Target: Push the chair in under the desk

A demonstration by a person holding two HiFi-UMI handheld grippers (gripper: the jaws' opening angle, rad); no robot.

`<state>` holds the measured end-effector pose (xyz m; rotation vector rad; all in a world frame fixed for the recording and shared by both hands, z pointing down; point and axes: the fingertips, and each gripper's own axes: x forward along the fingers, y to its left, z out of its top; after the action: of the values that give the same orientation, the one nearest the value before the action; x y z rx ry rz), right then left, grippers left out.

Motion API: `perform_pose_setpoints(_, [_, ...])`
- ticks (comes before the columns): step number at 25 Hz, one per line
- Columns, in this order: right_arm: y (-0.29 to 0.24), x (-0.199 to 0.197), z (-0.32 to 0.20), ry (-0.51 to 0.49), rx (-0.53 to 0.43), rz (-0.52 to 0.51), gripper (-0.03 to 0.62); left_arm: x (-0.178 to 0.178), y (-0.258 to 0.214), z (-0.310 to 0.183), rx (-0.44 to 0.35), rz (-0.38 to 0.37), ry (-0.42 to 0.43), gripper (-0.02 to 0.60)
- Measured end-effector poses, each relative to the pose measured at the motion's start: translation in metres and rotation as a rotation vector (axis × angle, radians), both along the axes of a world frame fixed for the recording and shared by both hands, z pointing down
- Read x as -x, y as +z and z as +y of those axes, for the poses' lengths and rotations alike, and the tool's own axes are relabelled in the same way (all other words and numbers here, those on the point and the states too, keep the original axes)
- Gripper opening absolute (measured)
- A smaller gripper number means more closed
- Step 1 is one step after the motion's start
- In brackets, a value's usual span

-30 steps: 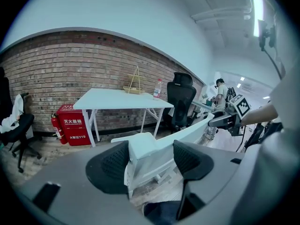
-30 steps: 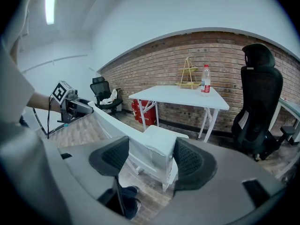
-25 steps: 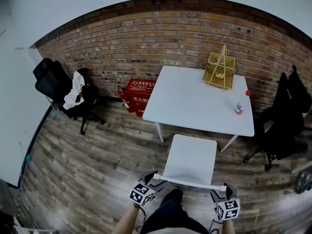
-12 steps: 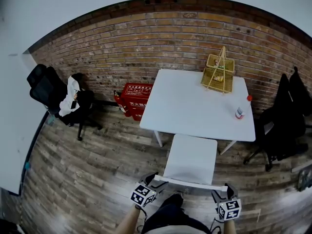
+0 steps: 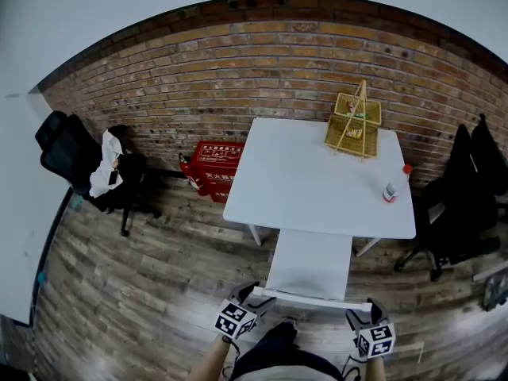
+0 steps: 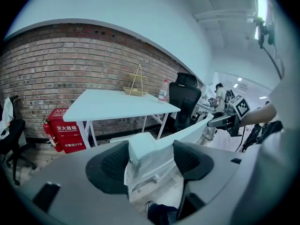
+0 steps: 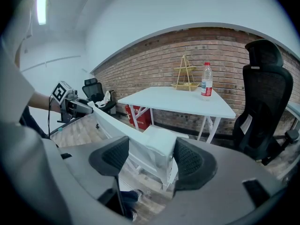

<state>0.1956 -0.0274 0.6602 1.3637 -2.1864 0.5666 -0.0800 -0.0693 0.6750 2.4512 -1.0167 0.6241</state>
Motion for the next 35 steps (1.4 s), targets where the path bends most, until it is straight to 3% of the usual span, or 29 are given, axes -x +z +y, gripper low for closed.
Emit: perform_pose_setpoints(35, [-0.001,-0.009,-0.065,0.003,0.017,-0.008,0.304,-0.011,-0.002,-0.063,0.002,-0.004,-0.010,0.301])
